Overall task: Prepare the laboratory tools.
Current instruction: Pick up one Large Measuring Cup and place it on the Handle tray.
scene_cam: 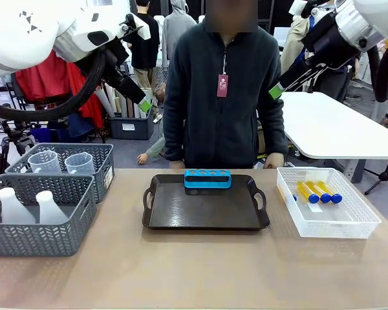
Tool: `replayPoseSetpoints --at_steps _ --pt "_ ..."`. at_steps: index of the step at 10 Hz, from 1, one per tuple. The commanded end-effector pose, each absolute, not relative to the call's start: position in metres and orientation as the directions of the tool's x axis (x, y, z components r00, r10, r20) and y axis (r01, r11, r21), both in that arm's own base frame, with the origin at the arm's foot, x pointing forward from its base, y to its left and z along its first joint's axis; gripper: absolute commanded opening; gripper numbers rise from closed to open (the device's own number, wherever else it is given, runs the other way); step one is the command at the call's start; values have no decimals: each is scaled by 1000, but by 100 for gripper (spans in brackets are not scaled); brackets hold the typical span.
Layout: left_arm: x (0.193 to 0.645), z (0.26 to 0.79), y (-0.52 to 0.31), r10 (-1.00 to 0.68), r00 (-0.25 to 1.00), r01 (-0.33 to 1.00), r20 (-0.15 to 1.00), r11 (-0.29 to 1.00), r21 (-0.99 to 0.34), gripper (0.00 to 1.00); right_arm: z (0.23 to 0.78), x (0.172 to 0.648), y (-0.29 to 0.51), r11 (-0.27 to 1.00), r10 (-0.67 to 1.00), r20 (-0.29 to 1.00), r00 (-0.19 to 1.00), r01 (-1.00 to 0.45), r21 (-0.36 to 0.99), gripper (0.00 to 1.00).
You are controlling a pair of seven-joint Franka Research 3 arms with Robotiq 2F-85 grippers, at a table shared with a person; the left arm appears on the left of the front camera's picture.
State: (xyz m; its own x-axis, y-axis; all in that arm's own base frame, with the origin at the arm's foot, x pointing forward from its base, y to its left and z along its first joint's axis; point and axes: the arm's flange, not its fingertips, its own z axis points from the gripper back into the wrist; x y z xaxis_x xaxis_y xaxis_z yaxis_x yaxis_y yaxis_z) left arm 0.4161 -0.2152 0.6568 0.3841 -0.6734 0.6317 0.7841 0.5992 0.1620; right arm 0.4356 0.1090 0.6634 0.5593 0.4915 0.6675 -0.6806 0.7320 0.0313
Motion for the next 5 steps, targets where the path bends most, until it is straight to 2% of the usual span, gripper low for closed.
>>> replayPoseSetpoints --at_steps 1,5 --pt "416 657 -214 -673 387 784 630 600 160 100 663 436 108 732 490 668 560 -680 32 100" --pt "416 657 -214 -673 387 784 630 600 160 100 663 436 108 732 490 668 560 -680 32 100"
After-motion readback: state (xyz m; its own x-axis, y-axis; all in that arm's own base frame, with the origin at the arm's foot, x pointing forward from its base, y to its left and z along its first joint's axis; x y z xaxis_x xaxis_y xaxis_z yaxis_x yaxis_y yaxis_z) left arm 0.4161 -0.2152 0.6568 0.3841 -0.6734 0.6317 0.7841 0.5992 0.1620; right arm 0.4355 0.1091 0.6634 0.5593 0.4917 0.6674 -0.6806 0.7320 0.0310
